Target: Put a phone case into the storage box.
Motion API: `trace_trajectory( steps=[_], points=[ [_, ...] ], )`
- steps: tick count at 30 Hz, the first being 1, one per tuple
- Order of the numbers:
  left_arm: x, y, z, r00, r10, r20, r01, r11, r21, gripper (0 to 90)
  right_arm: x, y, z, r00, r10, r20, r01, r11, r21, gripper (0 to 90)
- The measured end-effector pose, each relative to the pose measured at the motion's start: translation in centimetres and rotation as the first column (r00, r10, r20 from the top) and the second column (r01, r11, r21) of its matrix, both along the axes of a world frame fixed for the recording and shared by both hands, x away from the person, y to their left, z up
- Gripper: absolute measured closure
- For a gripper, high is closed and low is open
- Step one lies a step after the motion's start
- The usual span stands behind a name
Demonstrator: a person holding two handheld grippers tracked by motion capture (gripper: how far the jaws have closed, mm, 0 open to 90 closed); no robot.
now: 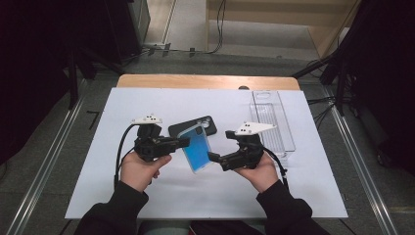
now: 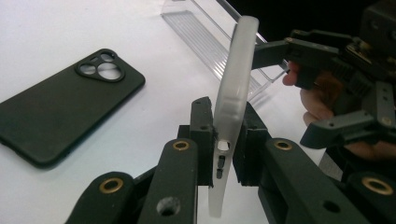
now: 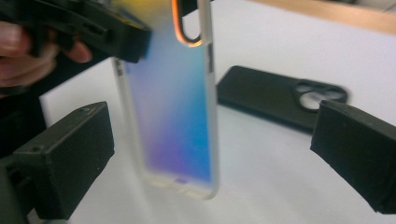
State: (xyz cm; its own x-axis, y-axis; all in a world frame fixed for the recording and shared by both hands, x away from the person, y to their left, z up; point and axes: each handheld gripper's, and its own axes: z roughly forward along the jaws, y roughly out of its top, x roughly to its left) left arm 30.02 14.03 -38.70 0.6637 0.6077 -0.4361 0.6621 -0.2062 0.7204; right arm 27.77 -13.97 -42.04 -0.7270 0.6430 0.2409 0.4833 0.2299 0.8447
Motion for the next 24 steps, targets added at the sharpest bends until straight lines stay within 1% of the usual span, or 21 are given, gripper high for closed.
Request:
trace_trajectory(
  steps=[1, 3, 6, 8, 10, 12, 16, 18, 22, 24],
  points=[
    [0.0, 0.0, 0.0, 0.9999, 0.008, -0.006, -0.008, 1.0, 0.004, 80.8, -0.1, 0.2, 0.0, 1.0, -0.003, -0.003, 0.003, 1.0, 0.002, 0.0],
    [0.0, -0.1, 0.0, 0.9997, 0.022, -0.006, -0.021, 0.9996, 0.017, 80.8, -0.2, 0.5, -0.1, 0.9998, -0.014, -0.016, 0.014, 1.0, 0.018, 0.0],
    [-0.2, -0.2, 0.0, 0.9995, 0.032, 0.001, -0.032, 0.9994, 0.012, 80.8, -0.3, 0.9, -0.4, 0.9988, -0.04, -0.027, 0.041, 0.999, 0.031, 0.0],
    [-0.2, -0.3, 0.0, 0.9993, 0.036, 0.002, -0.036, 0.9992, 0.018, 80.8, -0.4, 1.2, -0.6, 0.9982, -0.056, -0.019, 0.057, 0.998, 0.033, 0.0],
    [-0.3, -0.5, 0.0, 0.9991, 0.042, 0.005, -0.042, 0.9986, 0.031, 80.8, -0.5, 1.5, -0.7, 0.9978, -0.065, -0.011, 0.065, 0.998, 0.028, 0.0],
    [-0.4, -0.8, -0.1, 0.999, 0.044, -0.003, -0.044, 0.9983, 0.039, 80.8, -0.6, 1.8, -0.7, 0.9975, -0.07, -0.009, 0.07, 0.997, 0.016, 0.0],
    [-0.5, -1.1, -0.2, 0.9988, 0.046, -0.018, -0.045, 0.9981, 0.042, 80.8, -0.9, 2.5, -0.9, 0.9969, -0.078, -0.005, 0.078, 0.997, -0.014, 0.0],
    [-0.5, -1.3, -0.3, 0.9988, 0.046, -0.015, -0.045, 0.9979, 0.047, 80.8, -0.9, 2.7, -1.0, 0.997, -0.078, -0.001, 0.078, 0.997, -0.022, 0.0],
    [-0.7, -1.7, -0.4, 0.999, 0.035, -0.027, -0.034, 0.998, 0.054, 80.8, -1.0, 3.3, -1.1, 0.9954, -0.095, -0.011, 0.095, 0.995, -0.036, 0.0],
    [-0.7, -2.0, -0.5, 0.9991, 0.03, -0.029, -0.029, 0.9978, 0.06, 80.8, -1.0, 3.6, -1.2, 0.9957, -0.092, -0.008, 0.092, 0.995, -0.041, 0.0]
  ],
)
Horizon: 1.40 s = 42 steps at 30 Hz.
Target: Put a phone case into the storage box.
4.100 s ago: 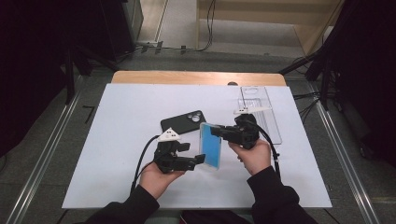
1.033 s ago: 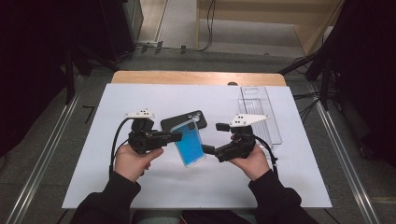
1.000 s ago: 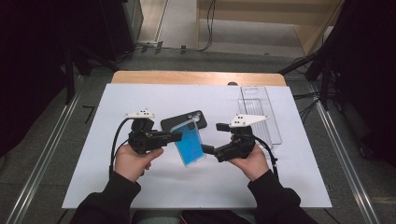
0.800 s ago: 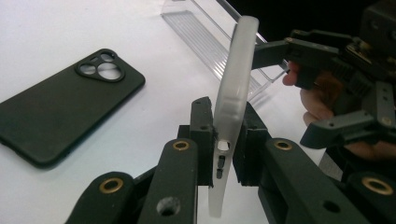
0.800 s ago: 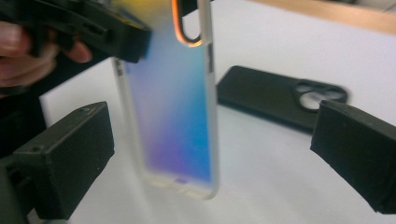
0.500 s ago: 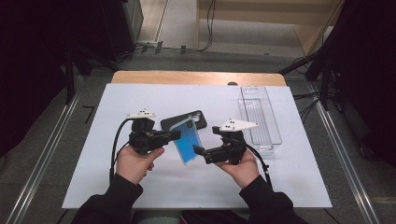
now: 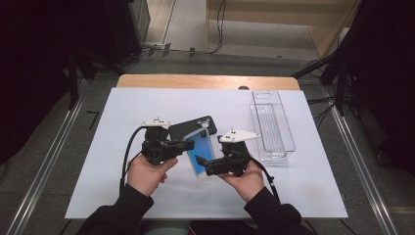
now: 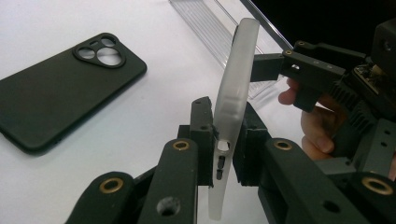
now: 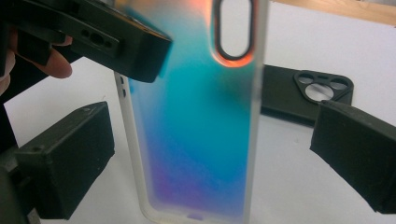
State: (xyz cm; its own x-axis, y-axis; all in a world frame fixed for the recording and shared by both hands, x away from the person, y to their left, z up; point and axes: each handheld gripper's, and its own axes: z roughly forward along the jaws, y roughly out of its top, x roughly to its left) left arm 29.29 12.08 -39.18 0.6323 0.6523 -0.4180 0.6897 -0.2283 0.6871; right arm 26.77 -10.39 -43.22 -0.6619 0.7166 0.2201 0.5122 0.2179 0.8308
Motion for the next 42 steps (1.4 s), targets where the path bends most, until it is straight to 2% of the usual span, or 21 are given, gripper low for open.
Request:
trace_trajectory(
  steps=[9, 15, 18, 21, 36, 40, 42],
  points=[
    [-0.5, -1.0, 0.0, 0.9996, -0.026, 0.006, 0.026, 0.9996, 0.011, 80.8, -0.3, 0.9, -0.2, 0.9999, 0.005, 0.01, -0.004, 1.0, -0.019, 0.0],
    [-0.8, -1.5, -0.1, 0.9993, -0.035, 0.011, 0.035, 0.9994, 0.009, 80.8, -0.3, 1.1, -0.4, 0.9999, -0.012, 0.003, 0.012, 1.0, -0.028, 0.0],
    [-1.0, -1.7, -0.1, 0.9989, -0.046, 0.011, 0.046, 0.9989, 0.009, 80.8, -0.4, 1.0, -0.5, 0.9999, -0.013, 0.008, 0.013, 1.0, -0.009, 11.4],
    [-1.0, -1.8, -0.1, 0.9988, -0.046, 0.016, 0.046, 0.9988, 0.016, 80.7, -0.3, 0.9, -0.5, 1.0, 0.0, 0.0, 0.0, 1.0, 0.003, 17.0],
    [-1.0, -1.7, -0.1, 0.9988, -0.048, 0.013, 0.048, 0.9988, 0.009, 80.2, -0.2, 0.8, -0.4, 0.9998, 0.017, -0.011, -0.017, 1.0, 0.0, 18.9],
    [-1.0, -1.7, -0.1, 0.9982, -0.057, 0.015, 0.057, 0.9983, 0.007, 75.5, -0.1, 0.7, -0.5, 0.9994, 0.023, -0.026, -0.023, 1.0, 0.005, 19.0],
    [-1.0, -1.7, 0.0, 0.9984, -0.054, 0.015, 0.054, 0.9986, 0.002, 70.0, 0.0, 0.8, -0.5, 0.9992, 0.026, -0.029, -0.026, 1.0, -0.006, 19.1]
  ],
)
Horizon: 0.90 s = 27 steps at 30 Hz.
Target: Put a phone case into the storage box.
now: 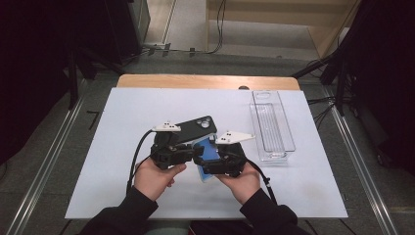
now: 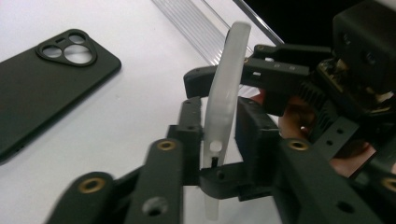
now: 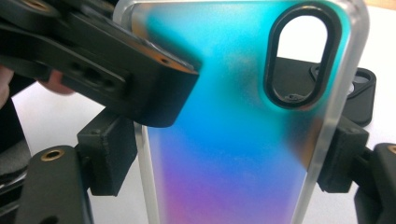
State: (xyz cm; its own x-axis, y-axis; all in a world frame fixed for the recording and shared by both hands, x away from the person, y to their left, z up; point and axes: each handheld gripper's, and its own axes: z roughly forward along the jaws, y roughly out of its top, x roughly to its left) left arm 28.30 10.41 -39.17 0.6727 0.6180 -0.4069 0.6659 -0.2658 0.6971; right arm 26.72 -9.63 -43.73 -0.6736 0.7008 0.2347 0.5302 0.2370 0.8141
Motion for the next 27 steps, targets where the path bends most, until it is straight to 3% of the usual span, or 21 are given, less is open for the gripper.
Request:
trace_trajectory(
  steps=[7, 16, 21, 27],
  points=[
    [0.1, 0.6, 0.5, 0.9998, 0.015, 0.012, -0.015, 0.9999, -0.006, 60.3, 0.3, -0.2, -0.3, 0.9999, 0.001, -0.011, -0.001, 1.0, -0.006, 19.0],
    [0.2, 1.4, 1.2, 1.0, 0.006, 0.008, -0.006, 0.9997, -0.022, 50.4, 1.1, -1.6, -0.5, 0.999, -0.038, -0.026, 0.038, 0.999, 0.002, 19.0],
    [0.5, 1.3, 0.6, 0.996, -0.089, -0.013, 0.089, 0.9961, 0.003, 39.0, 1.4, -2.3, -0.5, 0.9982, -0.054, -0.026, 0.054, 0.999, 0.003, 19.0],
    [0.4, 1.4, -0.3, 0.983, -0.181, 0.034, 0.179, 0.9826, 0.05, 33.6, 1.8, -3.3, -0.3, 0.9978, -0.057, -0.035, 0.058, 0.998, 0.02, 18.9]
  ],
)
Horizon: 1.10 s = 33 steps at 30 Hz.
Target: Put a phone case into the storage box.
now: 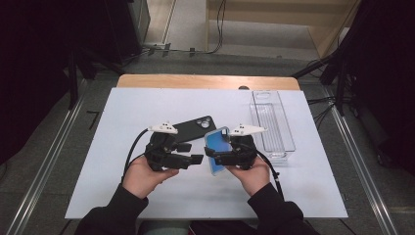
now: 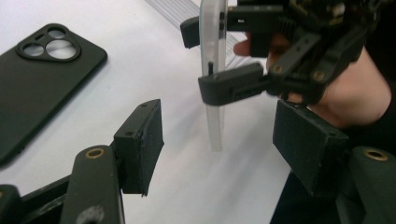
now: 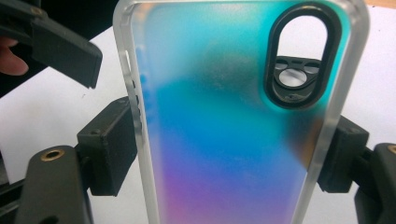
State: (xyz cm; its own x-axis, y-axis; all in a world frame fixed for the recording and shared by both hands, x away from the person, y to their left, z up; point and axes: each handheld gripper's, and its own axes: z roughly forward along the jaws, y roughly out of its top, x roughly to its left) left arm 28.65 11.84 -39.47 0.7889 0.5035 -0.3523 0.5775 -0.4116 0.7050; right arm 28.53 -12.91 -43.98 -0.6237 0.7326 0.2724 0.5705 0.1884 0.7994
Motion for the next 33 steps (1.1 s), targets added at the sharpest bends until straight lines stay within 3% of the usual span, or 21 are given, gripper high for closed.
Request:
trace_trajectory(
  steps=[3, 6, 15, 20, 33],
  points=[
    [0.1, 0.2, -0.9, 0.9978, -0.065, 0.012, 0.065, 0.9978, 0.016, 33.5, 0.2, -0.3, 0.1, 0.9997, 0.021, -0.013, -0.021, 1.0, -0.001, 18.9],
    [0.1, 0.4, -1.9, 0.9964, -0.084, 0.014, 0.083, 0.9961, 0.029, 30.7, 0.3, -0.6, 0.2, 0.9994, 0.029, -0.019, -0.029, 1.0, 0.006, 18.9],
    [-0.1, 1.4, -3.8, 0.9957, -0.077, 0.051, 0.074, 0.9957, 0.054, 30.6, 0.5, -1.4, 0.8, 0.9986, 0.05, -0.018, -0.05, 0.999, 0.02, 18.9],
    [-0.5, 2.0, -4.7, 0.9939, -0.085, 0.07, 0.078, 0.993, 0.088, 30.5, 0.7, -1.8, 1.0, 0.998, 0.059, -0.024, -0.058, 0.998, 0.027, 18.9],
    [-1.1, 4.1, -5.5, 0.9969, -0.055, 0.056, 0.05, 0.9951, 0.085, 30.5, 1.0, -3.8, 2.4, 0.9988, 0.047, -0.015, -0.046, 0.998, 0.042, 18.9]
  ],
)
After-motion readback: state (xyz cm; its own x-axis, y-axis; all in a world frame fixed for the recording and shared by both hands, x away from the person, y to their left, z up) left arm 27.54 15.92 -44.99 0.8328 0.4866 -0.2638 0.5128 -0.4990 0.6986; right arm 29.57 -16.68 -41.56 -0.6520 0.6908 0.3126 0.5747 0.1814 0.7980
